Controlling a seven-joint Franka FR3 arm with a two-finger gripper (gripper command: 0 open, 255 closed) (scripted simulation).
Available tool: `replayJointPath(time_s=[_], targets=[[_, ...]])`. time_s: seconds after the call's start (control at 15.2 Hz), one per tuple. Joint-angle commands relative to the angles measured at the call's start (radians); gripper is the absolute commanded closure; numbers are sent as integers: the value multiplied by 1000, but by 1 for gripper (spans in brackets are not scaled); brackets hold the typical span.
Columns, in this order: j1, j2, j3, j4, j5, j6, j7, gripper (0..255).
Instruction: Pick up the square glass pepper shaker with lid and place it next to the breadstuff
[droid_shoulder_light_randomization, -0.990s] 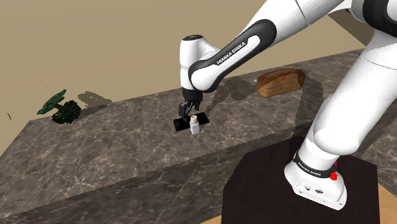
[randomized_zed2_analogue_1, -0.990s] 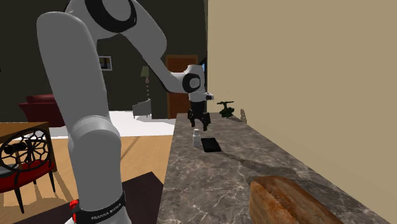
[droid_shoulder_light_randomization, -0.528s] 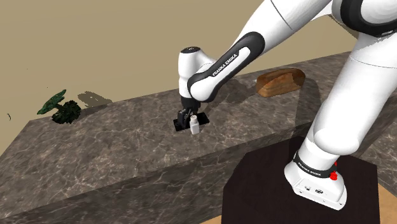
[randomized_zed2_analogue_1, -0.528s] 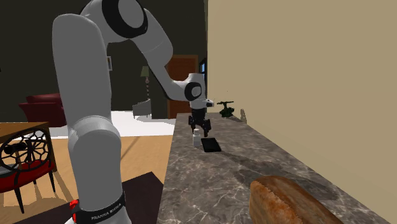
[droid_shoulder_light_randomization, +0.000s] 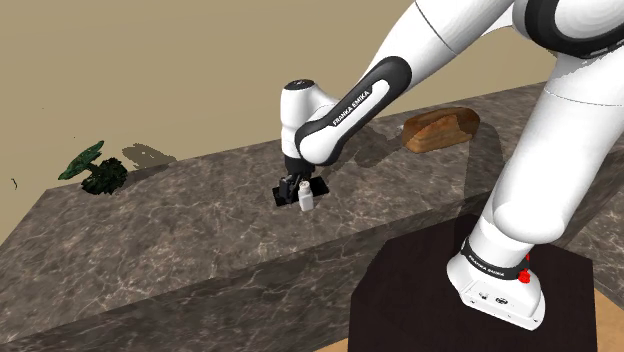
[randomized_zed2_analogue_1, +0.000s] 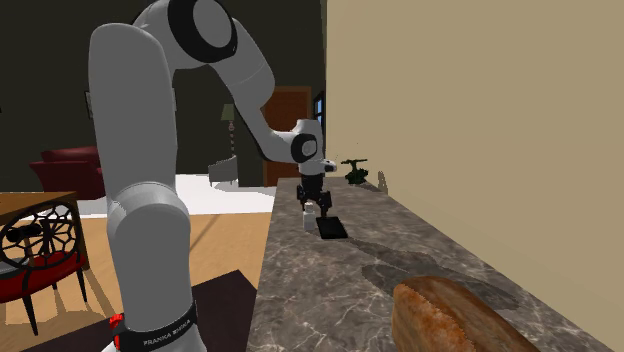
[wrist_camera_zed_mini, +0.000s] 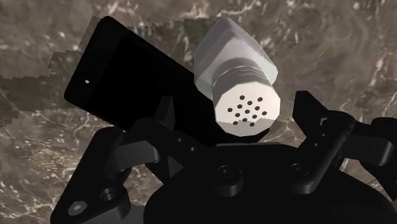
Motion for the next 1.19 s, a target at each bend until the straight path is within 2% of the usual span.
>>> replayJointPath(time_s=[0.0,0.07,0.66,0.99,1.06,1.12], targets=[[0,0,0,0,0,0,0,0],[0,0,0,0,0,0,0,255],[0,0,0,0,0,0,0,255],[0,-48,0,22,21,-68,-15,255],[0,-39,1,15,17,-52,-11,255],[0,-39,1,15,17,-52,-11,0]])
